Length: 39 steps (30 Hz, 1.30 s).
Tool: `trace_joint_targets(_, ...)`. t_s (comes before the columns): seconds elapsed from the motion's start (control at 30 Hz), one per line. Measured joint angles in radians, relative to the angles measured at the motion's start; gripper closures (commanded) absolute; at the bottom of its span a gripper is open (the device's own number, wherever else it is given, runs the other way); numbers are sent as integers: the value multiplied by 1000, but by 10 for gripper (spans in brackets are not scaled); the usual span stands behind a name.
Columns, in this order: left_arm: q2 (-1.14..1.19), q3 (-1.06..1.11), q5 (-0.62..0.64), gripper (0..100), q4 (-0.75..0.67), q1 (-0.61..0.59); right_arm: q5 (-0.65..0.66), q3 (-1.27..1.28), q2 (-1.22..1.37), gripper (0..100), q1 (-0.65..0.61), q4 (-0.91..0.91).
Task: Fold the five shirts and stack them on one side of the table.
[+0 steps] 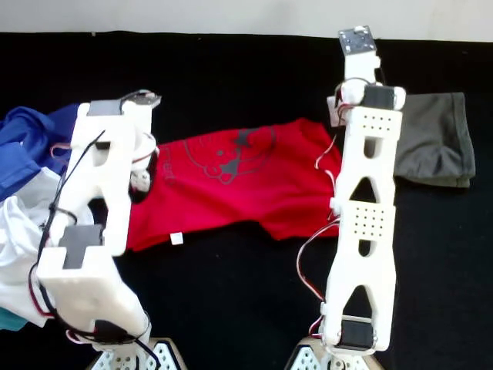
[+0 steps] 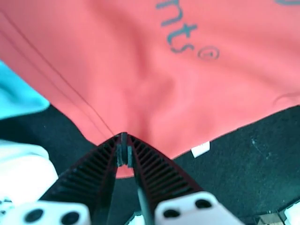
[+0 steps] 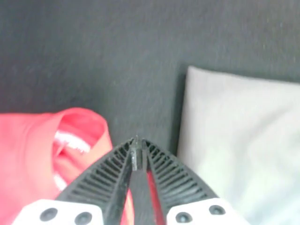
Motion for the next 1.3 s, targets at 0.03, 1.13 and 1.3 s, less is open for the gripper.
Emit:
trace_joint_targets(0.03,-23,44,0,991,-25,0,0,0,-18,992,0,31)
trace_joint_targets(1.13,-635,802,-123,991,-264,-77,0,6,-479,992,8,189)
trace_joint_targets(1.3,-686,809,-123,991,-272,-77,0,173,-583,992,8,189)
